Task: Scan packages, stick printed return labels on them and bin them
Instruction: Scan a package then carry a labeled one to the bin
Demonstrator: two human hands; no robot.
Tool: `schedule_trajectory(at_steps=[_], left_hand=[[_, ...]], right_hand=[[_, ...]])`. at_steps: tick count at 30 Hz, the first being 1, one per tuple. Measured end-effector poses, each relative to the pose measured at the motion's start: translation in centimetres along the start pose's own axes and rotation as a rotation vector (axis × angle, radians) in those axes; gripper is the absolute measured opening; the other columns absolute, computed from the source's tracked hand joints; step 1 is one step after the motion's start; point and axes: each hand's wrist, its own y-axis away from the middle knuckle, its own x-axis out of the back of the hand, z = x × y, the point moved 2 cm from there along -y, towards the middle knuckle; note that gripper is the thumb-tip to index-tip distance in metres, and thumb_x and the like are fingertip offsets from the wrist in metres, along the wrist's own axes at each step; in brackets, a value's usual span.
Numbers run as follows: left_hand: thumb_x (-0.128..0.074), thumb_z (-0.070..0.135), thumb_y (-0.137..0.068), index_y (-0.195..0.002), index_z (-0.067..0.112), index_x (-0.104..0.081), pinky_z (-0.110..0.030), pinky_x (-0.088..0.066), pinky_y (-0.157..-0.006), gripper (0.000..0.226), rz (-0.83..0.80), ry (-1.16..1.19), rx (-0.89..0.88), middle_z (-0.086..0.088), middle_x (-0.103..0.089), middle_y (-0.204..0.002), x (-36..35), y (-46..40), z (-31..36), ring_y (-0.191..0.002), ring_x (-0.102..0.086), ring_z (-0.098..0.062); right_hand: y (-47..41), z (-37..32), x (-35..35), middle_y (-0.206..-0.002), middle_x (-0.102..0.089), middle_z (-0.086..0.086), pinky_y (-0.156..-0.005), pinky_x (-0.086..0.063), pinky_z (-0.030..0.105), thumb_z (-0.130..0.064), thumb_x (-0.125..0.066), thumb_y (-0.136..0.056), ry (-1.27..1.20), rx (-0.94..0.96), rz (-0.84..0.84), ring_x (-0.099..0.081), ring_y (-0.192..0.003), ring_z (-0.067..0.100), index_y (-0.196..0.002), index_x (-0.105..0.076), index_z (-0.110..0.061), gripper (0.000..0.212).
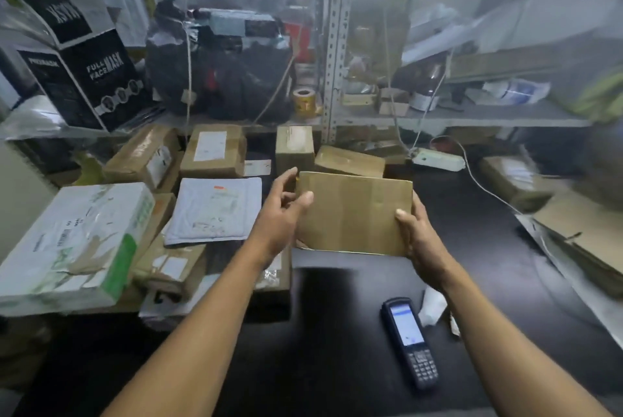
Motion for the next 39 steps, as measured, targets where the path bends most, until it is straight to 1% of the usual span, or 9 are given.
schedule_trajectory(at_steps=[3,6,11,16,18,26,32,36,39], left_hand=[[-0.052,0.022,-0.101,-0.130,0.041,-0.049,-0.028,-0.051,-0.076,0.035,-0.087,-0.036,0.086,-0.003,-0.053,-0.123,-2.1,2.1,-1.4,-0.107,-0.057,-0.014],[-0.047,0.037,-0.103,-0.117,0.025,-0.056,-0.026,-0.049,-0.066,0.021,-0.023,0.024,0.189,-0.005,-0.061,-0.117,-4.6,4.7,-3.5,-0.097,-0.062,-0.014],[-0.063,0.019,-0.094,-0.087,0.021,-0.058,-0.023,-0.046,-0.069,0.009,0.159,-0.078,0.201,-0.002,-0.063,-0.102,-5.9,8.0,-8.0,-0.095,-0.059,-0.019],[-0.054,0.000,-0.093,-0.124,0.034,-0.057,-0.022,-0.040,-0.097,0.046,0.115,-0.131,0.186,0.009,-0.053,-0.132,-6.0,10.5,-10.3,-0.122,-0.050,-0.008],[-0.061,0.005,-0.092,-0.137,0.033,-0.051,-0.020,-0.034,-0.104,0.053,0.036,-0.176,0.211,0.009,-0.046,-0.142,-5.7,10.9,-11.2,-0.129,-0.044,-0.006],[-0.086,0.024,-0.075,-0.147,0.041,-0.038,-0.028,-0.036,-0.112,0.089,-0.118,-0.258,0.311,0.006,-0.043,-0.150,-4.3,11.6,-14.6,-0.131,-0.047,-0.012],[-0.082,0.025,-0.079,-0.149,0.042,-0.035,-0.025,-0.036,-0.107,0.086,-0.062,-0.301,0.315,0.006,-0.046,-0.147,-3.3,11.6,-15.4,-0.128,-0.048,-0.013],[-0.082,0.025,-0.080,-0.150,0.041,-0.034,-0.024,-0.037,-0.107,0.086,-0.030,-0.292,0.309,0.005,-0.048,-0.146,-3.5,11.0,-15.8,-0.126,-0.051,-0.011],[-0.081,0.025,-0.081,-0.150,0.041,-0.032,-0.029,-0.034,-0.113,0.086,-0.003,-0.290,0.295,0.006,-0.043,-0.150,-3.7,10.4,-15.6,-0.131,-0.046,-0.012]], right_hand=[[2.3,1.2,1.7,-0.126,-0.059,-0.004,-0.090,-0.050,0.046,-0.027,-0.054,-0.068,0.056,-0.027,-0.017,-0.059,-0.109,0.019,-0.141,-0.035,-0.048,0.078],[4.8,3.4,3.3,-0.111,-0.059,0.001,-0.076,-0.049,0.040,-0.022,-0.047,-0.065,0.002,-0.126,-0.031,-0.055,-0.096,0.015,-0.124,-0.042,-0.047,0.064],[7.3,7.0,3.6,-0.117,-0.062,0.001,-0.084,-0.048,0.044,-0.071,-0.052,-0.082,0.014,-0.238,-0.077,-0.058,-0.105,0.019,-0.115,-0.042,-0.038,0.047],[9.2,10.1,2.5,-0.124,-0.059,-0.013,-0.085,-0.051,0.024,-0.014,-0.052,-0.097,0.181,-0.169,-0.111,-0.063,-0.101,0.004,-0.141,-0.026,-0.044,0.059],[9.6,10.3,2.0,-0.121,-0.048,-0.026,-0.087,-0.043,0.016,-0.011,-0.045,-0.096,0.273,-0.147,-0.110,-0.053,-0.100,-0.007,-0.146,-0.029,-0.045,0.062],[9.7,11.8,1.3,-0.127,-0.051,-0.004,-0.074,-0.040,0.007,-0.009,-0.043,-0.095,0.487,-0.146,-0.174,-0.053,-0.100,0.001,-0.147,-0.032,-0.042,0.062],[8.9,13.6,0.5,-0.135,-0.047,-0.009,-0.093,-0.037,0.020,-0.018,-0.049,-0.098,0.605,-0.096,-0.218,-0.048,-0.118,0.012,-0.150,-0.031,-0.038,0.058],[9.7,15.4,3.2,-0.133,-0.055,0.004,-0.100,-0.042,0.038,-0.034,-0.040,-0.094,0.631,-0.104,0.308,-0.047,-0.122,0.023,-0.142,-0.044,-0.025,0.049],[10.4,17.5,5.4,-0.141,-0.041,0.013,-0.101,-0.038,0.049,-0.041,-0.053,-0.092,0.942,-0.345,0.308,-0.036,-0.130,0.034,-0.148,-0.031,-0.020,0.064]])
